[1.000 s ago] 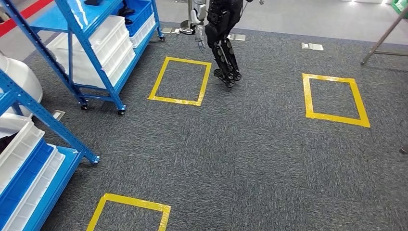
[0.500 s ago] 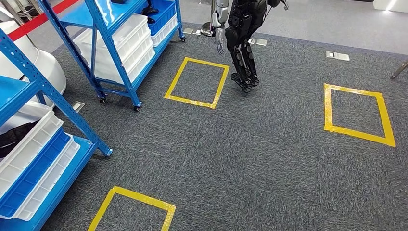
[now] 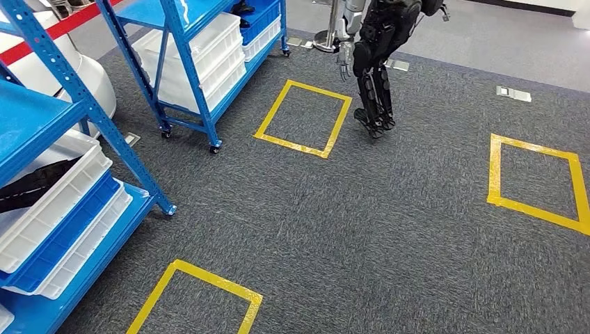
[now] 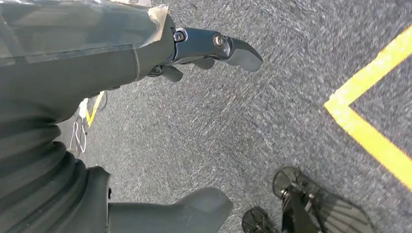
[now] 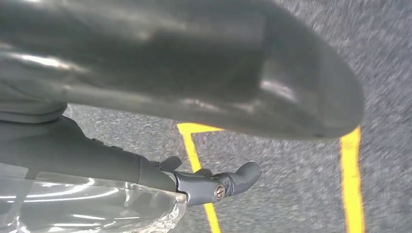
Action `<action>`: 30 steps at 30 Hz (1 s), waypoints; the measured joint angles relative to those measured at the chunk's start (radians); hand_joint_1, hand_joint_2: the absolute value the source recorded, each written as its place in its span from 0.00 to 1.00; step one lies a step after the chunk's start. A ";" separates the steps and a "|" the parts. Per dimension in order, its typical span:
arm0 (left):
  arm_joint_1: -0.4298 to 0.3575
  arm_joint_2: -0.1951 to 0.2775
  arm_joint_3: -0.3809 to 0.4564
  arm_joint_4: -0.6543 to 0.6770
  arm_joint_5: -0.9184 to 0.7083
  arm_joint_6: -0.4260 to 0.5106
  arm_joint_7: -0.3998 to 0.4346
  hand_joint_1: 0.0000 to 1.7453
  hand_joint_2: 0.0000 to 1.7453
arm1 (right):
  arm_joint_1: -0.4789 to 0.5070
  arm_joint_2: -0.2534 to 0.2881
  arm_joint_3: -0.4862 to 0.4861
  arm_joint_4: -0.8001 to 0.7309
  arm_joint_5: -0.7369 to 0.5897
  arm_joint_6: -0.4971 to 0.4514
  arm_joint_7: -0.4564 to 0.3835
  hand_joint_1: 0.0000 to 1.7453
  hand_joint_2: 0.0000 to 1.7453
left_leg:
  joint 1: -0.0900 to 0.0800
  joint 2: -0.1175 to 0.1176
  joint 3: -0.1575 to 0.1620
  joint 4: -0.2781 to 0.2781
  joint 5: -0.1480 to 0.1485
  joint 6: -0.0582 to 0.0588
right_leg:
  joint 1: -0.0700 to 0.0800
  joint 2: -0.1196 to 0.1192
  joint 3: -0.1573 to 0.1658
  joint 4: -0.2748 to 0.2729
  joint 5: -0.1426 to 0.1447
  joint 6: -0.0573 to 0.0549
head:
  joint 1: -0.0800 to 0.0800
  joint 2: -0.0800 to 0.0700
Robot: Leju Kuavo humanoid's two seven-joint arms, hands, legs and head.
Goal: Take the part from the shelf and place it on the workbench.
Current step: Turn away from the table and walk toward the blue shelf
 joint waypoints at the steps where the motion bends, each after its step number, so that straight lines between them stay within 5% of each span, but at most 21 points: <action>1: -0.001 0.001 0.000 0.000 0.001 0.000 -0.001 0.00 1.00 | 0.000 0.001 0.000 0.000 0.001 0.000 0.001 0.00 0.00 | 0.001 -0.007 0.007 -0.008 0.004 0.007 | 0.001 0.014 -0.018 0.043 -0.022 -0.004 | 0.003 0.000; 3: -0.003 0.003 0.000 0.000 0.002 0.001 -0.004 0.00 1.00 | 0.001 0.002 0.000 0.000 0.002 0.000 0.001 0.00 0.00 | -0.004 -0.022 0.009 -0.010 0.004 0.015 | 0.000 0.038 -0.081 0.170 -0.076 -0.017 | 0.007 0.000; 5: -0.003 0.003 0.001 0.000 0.003 0.001 -0.005 0.00 1.00 | 0.003 0.002 0.000 0.000 0.002 0.000 0.002 0.00 0.00 | -0.009 -0.042 0.010 -0.010 0.003 0.017 | 0.002 0.045 -0.127 0.247 -0.096 -0.017 | 0.009 0.000; 6: -0.002 0.003 0.002 0.000 0.003 0.001 -0.006 0.00 1.00 | 0.003 0.001 0.000 0.000 0.002 0.000 0.003 0.00 0.00 | -0.012 -0.052 0.011 -0.009 0.002 0.017 | 0.004 0.048 -0.123 0.229 -0.080 -0.011 | 0.009 0.000; 8: -0.002 0.002 0.002 0.000 0.004 0.000 -0.010 0.00 1.00 | 0.002 0.000 0.000 0.000 0.002 0.000 0.003 0.00 0.00 | -0.014 -0.071 0.015 -0.007 0.000 0.015 | 0.005 0.062 -0.068 0.100 -0.017 0.000 | 0.010 0.000; 11: -0.002 0.003 0.003 0.000 0.004 -0.003 -0.018 0.00 1.00 | 0.000 0.001 0.000 0.000 0.002 0.000 0.002 0.00 0.00 | -0.019 -0.089 0.014 0.000 -0.007 0.005 | 0.009 0.085 -0.010 -0.027 0.033 -0.012 | 0.011 0.000; 15: 0.000 0.007 0.003 0.000 0.004 -0.004 -0.020 0.00 1.00 | -0.002 0.002 -0.001 0.000 0.002 0.000 0.001 0.00 0.00 | -0.017 -0.081 0.004 0.024 -0.026 -0.010 | 0.005 0.069 -0.003 -0.033 0.038 -0.037 | 0.007 0.000; 18: -0.002 0.007 0.003 0.000 0.004 -0.003 -0.019 0.00 1.00 | 0.001 0.003 -0.001 0.000 0.002 0.000 0.000 0.00 0.00 | -0.009 -0.037 -0.075 0.187 -0.113 -0.030 | 0.004 0.049 0.000 -0.034 0.035 -0.048 | -0.002 0.000; 20: -0.002 0.007 0.003 0.000 0.004 -0.001 -0.017 0.00 1.00 | 0.003 0.003 -0.001 0.000 0.003 0.001 -0.003 0.00 0.00 | -0.002 -0.028 -0.129 0.281 -0.139 -0.036 | 0.007 0.033 0.001 -0.034 0.032 -0.051 | -0.002 0.000; 22: -0.002 0.007 0.003 0.000 0.005 0.002 -0.013 0.00 1.00 | 0.002 0.003 -0.001 0.000 0.005 0.003 -0.006 0.00 0.00 | 0.001 -0.021 -0.110 0.232 -0.091 -0.034 | 0.009 0.020 0.006 -0.034 0.029 -0.053 | -0.002 0.000; 25: -0.005 0.007 0.003 0.000 0.004 0.005 -0.010 0.00 1.00 | 0.000 0.005 0.000 0.000 0.009 0.006 -0.009 0.00 0.00 | -0.007 0.010 -0.017 0.043 -0.010 -0.017 | 0.013 0.005 0.016 -0.035 0.021 -0.049 | -0.001 0.000; 30: -0.007 0.008 0.003 0.000 -0.001 0.011 0.001 0.00 1.00 | -0.006 0.008 0.003 0.000 0.013 0.021 -0.022 0.00 0.00 | -0.011 -0.003 0.010 -0.017 0.004 0.009 | 0.018 -0.006 0.019 -0.031 0.011 -0.029 | 0.000 0.000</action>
